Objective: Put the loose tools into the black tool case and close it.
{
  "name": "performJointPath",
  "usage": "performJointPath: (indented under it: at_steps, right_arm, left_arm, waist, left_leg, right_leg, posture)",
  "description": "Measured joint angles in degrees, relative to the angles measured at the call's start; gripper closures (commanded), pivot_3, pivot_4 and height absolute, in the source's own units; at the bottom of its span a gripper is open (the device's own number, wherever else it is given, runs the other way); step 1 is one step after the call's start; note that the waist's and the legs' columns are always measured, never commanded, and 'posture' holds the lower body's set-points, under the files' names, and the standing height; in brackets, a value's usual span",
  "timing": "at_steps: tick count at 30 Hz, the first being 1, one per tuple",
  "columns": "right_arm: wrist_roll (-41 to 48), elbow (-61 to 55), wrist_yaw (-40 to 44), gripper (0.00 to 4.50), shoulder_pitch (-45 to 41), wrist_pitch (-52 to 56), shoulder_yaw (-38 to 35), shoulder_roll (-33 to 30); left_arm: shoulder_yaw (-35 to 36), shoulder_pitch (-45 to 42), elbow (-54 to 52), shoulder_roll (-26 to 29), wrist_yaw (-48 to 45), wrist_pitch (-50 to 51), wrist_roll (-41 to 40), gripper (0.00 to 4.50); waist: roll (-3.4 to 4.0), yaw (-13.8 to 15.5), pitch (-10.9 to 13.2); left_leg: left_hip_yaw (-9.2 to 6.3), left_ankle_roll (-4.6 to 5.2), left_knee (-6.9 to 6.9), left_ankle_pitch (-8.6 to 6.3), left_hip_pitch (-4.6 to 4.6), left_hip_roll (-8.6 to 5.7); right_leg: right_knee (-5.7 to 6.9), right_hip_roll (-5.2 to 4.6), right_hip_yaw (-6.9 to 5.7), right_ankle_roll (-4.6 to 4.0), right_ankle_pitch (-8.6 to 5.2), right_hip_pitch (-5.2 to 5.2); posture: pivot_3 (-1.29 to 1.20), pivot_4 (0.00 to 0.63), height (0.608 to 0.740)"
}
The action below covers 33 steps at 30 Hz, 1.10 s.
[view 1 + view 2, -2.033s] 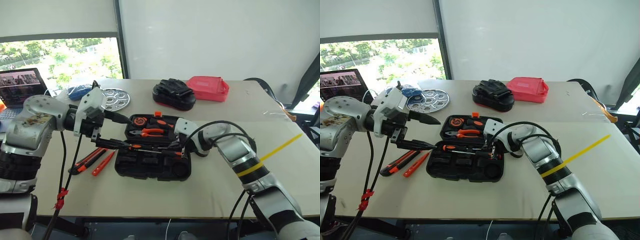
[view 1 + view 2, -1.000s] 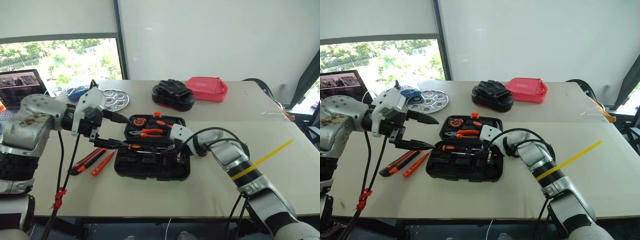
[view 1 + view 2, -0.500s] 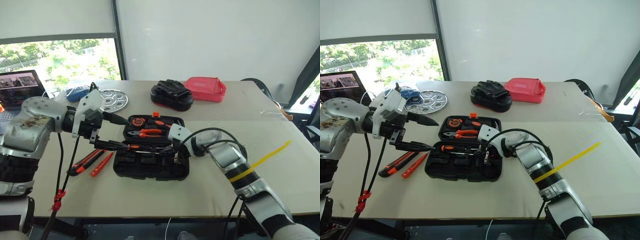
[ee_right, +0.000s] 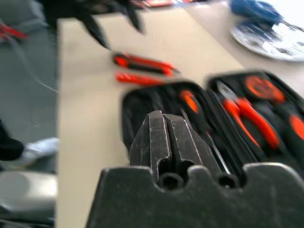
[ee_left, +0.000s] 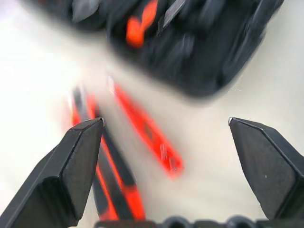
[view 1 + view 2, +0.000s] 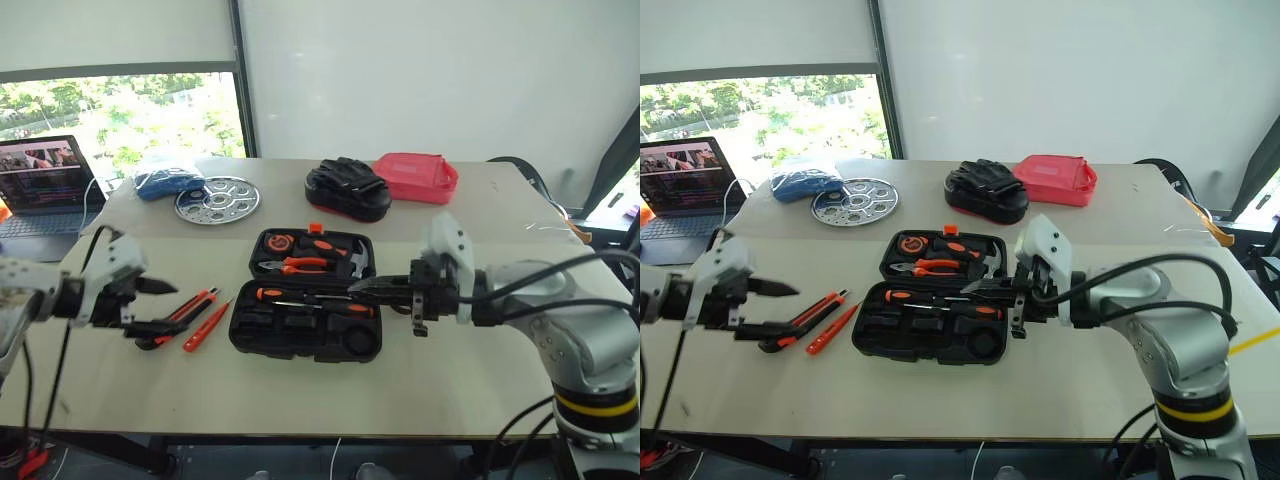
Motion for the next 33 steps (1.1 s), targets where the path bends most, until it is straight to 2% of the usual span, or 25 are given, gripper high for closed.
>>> performJointPath:
  at_steps: [3, 4, 8, 13, 19, 27, 33]
  right_arm:
    - [0.62, -1.35, -2.31, 3.46, 1.13, 0.0, 0.01, -0.01]
    - [0.97, -1.69, -2.81, 2.98, 1.21, 0.0, 0.0, 0.0]
    - [2.53, -2.35, -4.54, 1.63, 1.45, 0.0, -0.07, -0.03]
    - [3.48, -2.72, -5.86, 0.02, 1.92, -0.64, -0.23, -1.45]
    - [5.57, -6.26, -7.43, 0.02, 2.81, -2.61, -0.55, -0.38]
    - [6.23, -8.31, -11.1, 0.02, 4.46, -3.12, -0.12, 0.27]
    - [6.51, -9.25, -13.83, 0.02, 4.86, -3.19, -0.36, 1.01]
  left_arm:
    - [1.83, 3.5, -3.38, 1.25, 3.18, 3.46, 0.74, 0.0]
    - [2.1, 3.96, -4.86, 1.5, 4.24, 5.31, 0.64, 0.0]
    - [2.21, 4.27, -12.28, 2.34, 6.29, 15.03, -1.98, 0.0]
    - [-1.78, -2.84, -18.14, 1.93, 11.49, 27.01, -5.11, 0.0]
    - [-14.38, -16.19, -16.63, -3.79, 21.72, 40.69, -3.2, 0.0]
    - [-25.21, -26.44, -9.52, -9.0, 25.24, 42.76, -0.4, 0.0]
    - [-31.05, -29.31, -4.52, -11.46, 25.81, 42.74, 1.59, 0.0]
  waist:
    - [-0.01, 0.13, 0.01]
    - [-0.01, 0.31, 0.01]
    - [-0.05, 0.55, 0.02]
    - [-0.06, 0.52, 0.03]
    - [-0.08, 0.49, 0.04]
    - [-0.1, 0.48, 0.05]
    - [-0.1, 0.46, 0.05]
  left_leg:
    - [-0.06, -0.05, 0.0, 0.04, 0.06, 0.01]
    - [-0.08, -0.06, 0.01, 0.05, 0.07, -0.01]
    - [-0.08, -0.07, 0.02, 0.05, 0.04, -0.02]
    - [-0.12, -0.06, 0.0, 0.05, 0.0, -0.04]
    - [-0.17, -0.06, 0.01, 0.05, 0.0, -0.07]
    - [-0.19, -0.07, 0.02, 0.05, -0.05, -0.1]
    - [-0.2, -0.06, 0.02, 0.05, -0.05, -0.09]
  right_leg:
    - [0.06, 0.03, -0.06, -0.04, 0.01, 0.05]
    - [0.06, 0.02, -0.07, -0.04, 0.01, 0.06]
    - [0.0, 0.01, -0.07, -0.02, 0.01, 0.09]
    - [0.0, 0.02, -0.09, -0.03, 0.01, 0.07]
    - [0.02, 0.05, -0.09, -0.03, 0.01, 0.09]
    - [0.0, 0.04, -0.09, -0.03, 0.01, 0.08]
    - [0.02, 0.05, -0.09, -0.03, 0.01, 0.07]
  posture:
    - [0.0, 0.15, 0.74]
    - [0.0, 0.15, 0.74]
    - [0.0, 0.15, 0.74]
    - [0.0, 0.15, 0.74]
    - [0.0, 0.15, 0.74]
    - [0.0, 0.15, 0.74]
    - [0.0, 0.15, 0.74]
